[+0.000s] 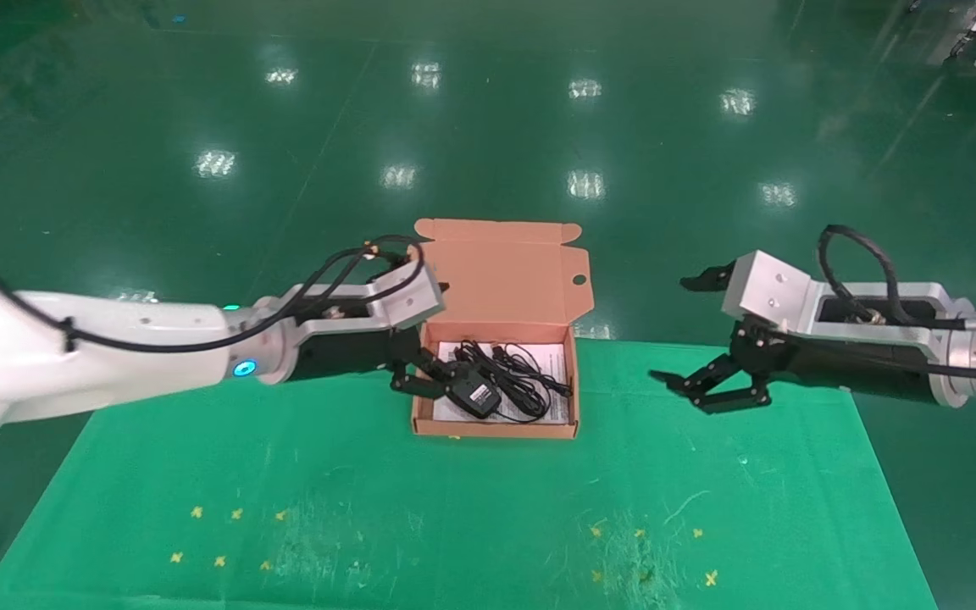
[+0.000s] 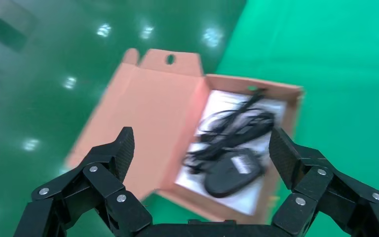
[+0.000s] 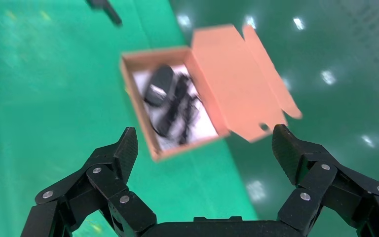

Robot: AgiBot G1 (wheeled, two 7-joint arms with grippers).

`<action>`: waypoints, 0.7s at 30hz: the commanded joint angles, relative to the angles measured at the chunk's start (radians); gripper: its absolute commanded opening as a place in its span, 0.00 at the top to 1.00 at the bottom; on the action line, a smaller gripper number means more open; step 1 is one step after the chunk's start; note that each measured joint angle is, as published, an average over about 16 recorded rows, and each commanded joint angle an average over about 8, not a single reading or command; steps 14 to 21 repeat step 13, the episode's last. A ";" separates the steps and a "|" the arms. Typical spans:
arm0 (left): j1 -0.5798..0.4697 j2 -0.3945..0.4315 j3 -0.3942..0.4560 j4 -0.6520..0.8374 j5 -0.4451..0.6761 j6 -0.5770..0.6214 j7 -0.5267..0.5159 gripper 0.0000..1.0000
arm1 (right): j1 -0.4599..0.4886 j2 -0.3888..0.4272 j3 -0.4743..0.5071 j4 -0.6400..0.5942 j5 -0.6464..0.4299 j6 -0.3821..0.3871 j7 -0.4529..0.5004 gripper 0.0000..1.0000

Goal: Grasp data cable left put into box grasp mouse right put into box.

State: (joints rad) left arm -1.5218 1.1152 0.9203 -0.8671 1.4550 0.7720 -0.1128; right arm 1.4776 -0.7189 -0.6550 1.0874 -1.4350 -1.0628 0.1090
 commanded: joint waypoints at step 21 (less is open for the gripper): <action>0.110 -0.123 -0.157 -0.102 -0.177 0.177 -0.018 0.00 | -0.097 0.026 0.090 0.047 0.169 -0.104 0.019 0.00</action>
